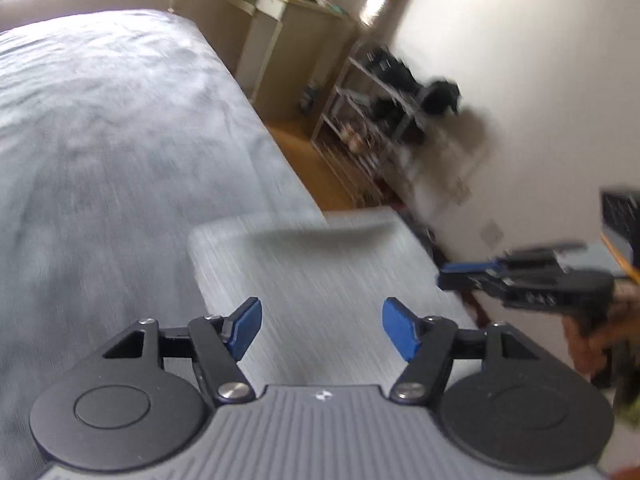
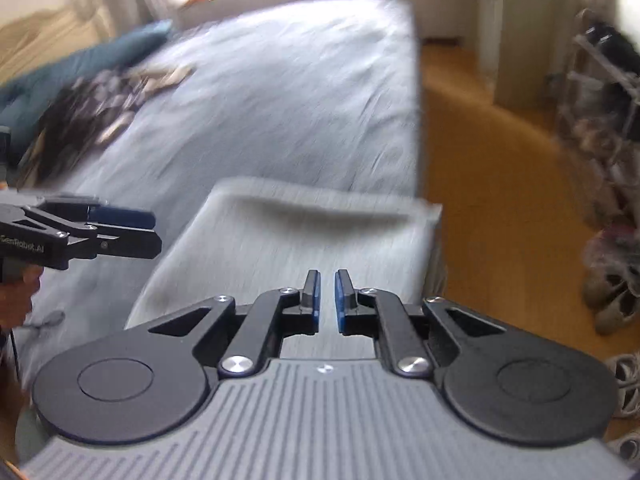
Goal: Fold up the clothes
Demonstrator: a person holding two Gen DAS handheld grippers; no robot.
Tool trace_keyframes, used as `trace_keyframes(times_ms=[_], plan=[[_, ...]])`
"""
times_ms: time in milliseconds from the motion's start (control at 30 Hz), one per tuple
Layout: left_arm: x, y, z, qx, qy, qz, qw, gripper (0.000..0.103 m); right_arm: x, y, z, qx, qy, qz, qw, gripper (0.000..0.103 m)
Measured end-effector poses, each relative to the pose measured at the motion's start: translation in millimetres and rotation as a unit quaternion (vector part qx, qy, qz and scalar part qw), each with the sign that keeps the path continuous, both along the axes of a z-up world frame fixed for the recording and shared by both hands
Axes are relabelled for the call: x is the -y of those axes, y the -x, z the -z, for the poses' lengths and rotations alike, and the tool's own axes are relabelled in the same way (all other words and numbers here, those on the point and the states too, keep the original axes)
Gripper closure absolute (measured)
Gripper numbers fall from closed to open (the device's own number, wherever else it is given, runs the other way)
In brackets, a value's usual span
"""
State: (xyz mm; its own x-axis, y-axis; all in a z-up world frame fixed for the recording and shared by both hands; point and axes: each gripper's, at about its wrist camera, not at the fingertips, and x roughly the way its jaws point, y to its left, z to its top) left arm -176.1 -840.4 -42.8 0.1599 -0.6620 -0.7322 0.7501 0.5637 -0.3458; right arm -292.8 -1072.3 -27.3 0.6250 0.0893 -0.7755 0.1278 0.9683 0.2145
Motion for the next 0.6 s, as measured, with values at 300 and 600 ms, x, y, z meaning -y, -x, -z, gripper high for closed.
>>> trace_keyframes(times_ms=[300, 600], plan=[[-9.6, 55.8, -11.0, 0.044, -0.103, -0.046, 0.9926, 0.037, 1.3, 45.2, -11.8, -0.118, 0.041, 0.050, 0.991, 0.091], [-42.6, 94.8, -154.1, 0.111, -0.044, -0.137, 0.9834, 0.004, -36.4, 79.9, -88.5, -0.106, -0.006, 0.088, 0.990, 0.027]])
